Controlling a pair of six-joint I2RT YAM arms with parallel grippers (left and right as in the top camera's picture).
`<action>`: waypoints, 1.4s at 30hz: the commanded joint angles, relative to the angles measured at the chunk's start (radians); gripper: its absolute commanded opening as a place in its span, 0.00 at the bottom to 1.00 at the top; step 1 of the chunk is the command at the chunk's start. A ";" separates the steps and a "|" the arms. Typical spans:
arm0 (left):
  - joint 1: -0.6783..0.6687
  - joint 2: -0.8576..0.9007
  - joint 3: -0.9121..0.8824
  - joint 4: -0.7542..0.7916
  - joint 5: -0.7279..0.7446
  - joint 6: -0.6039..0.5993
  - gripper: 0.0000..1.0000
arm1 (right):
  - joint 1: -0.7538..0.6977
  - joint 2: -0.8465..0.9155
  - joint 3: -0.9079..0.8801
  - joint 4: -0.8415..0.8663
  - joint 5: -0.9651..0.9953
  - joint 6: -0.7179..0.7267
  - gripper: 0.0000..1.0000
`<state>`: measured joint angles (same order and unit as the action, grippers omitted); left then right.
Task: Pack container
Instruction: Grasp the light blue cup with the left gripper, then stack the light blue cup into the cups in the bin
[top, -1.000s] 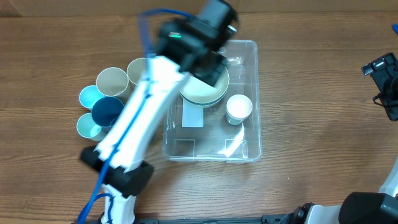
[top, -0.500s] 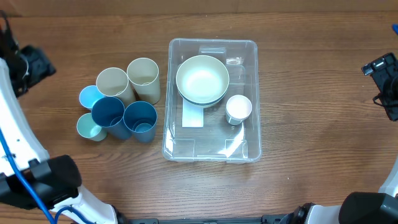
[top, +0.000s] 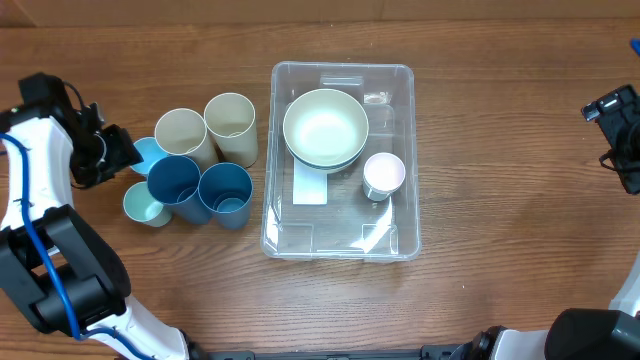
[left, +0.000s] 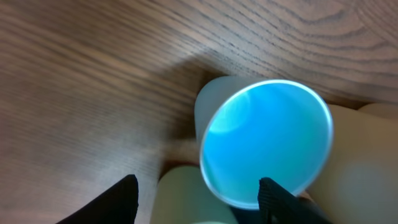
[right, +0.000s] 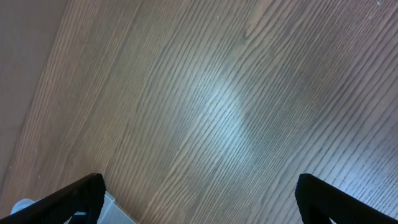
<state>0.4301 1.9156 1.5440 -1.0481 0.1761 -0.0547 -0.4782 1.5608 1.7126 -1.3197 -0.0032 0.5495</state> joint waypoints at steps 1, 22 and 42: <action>-0.023 -0.006 -0.079 0.074 0.023 0.033 0.61 | -0.003 0.000 0.003 0.005 0.001 0.005 1.00; -0.013 -0.010 -0.117 0.188 -0.159 -0.080 0.04 | -0.003 0.000 0.003 0.005 0.001 0.005 1.00; -0.710 -0.270 0.582 -0.229 -0.080 -0.023 0.04 | -0.003 0.000 0.003 0.005 0.001 0.005 1.00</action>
<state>-0.0608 1.5707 2.1529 -1.2560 0.0742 -0.1295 -0.4778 1.5608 1.7126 -1.3205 -0.0032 0.5495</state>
